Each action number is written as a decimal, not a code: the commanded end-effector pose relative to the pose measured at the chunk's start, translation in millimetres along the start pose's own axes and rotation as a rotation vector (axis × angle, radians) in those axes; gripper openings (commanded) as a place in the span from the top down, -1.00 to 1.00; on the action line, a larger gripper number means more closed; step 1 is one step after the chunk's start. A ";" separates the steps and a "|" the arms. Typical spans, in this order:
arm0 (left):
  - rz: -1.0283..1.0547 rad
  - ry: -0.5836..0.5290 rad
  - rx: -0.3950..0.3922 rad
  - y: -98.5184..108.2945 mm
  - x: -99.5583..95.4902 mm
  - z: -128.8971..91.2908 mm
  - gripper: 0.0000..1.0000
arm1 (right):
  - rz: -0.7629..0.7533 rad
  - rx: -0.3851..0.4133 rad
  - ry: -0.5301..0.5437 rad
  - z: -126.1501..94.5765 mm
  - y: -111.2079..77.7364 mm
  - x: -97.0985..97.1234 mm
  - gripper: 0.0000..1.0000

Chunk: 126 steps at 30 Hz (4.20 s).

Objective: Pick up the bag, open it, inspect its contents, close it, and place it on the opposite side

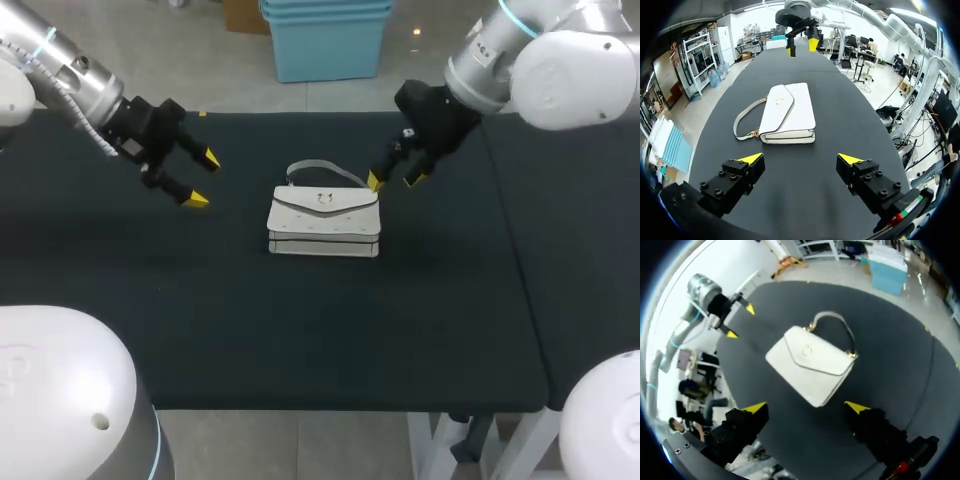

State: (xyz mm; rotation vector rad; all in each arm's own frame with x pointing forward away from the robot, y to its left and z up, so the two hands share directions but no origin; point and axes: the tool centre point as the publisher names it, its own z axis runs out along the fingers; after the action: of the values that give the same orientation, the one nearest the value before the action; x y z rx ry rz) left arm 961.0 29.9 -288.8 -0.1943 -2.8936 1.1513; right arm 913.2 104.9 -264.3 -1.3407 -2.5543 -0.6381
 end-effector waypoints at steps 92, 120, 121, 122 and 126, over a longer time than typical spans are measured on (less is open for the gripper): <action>0.699 -0.079 0.068 -62.1 -57.3 94.7 -1.00 | -1.042 -0.154 -1.114 108.9 -2.1 -22.3 0.37; 0.835 -0.104 0.041 -70.6 -52.4 127.5 0.12 | -1.024 -0.159 -1.150 121.7 -8.1 -22.3 1.00; 0.838 -0.102 0.042 -71.0 -51.9 128.7 0.15 | -1.024 -0.159 -1.150 121.7 -8.1 -22.3 1.00; 0.841 -0.102 0.042 -71.4 -51.6 130.6 0.15 | -1.024 -0.159 -1.150 121.7 -8.1 -22.3 1.00; 0.858 -0.102 0.033 -70.0 -49.9 140.3 0.11 | -1.024 -0.159 -1.150 121.7 -8.1 -22.3 1.00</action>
State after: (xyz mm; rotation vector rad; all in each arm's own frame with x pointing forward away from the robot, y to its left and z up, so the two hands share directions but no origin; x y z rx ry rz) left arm 992.9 -118.2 -334.9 -1.5161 -2.9049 1.2736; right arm 926.1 142.0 -376.7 -0.1957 -4.0050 -0.0958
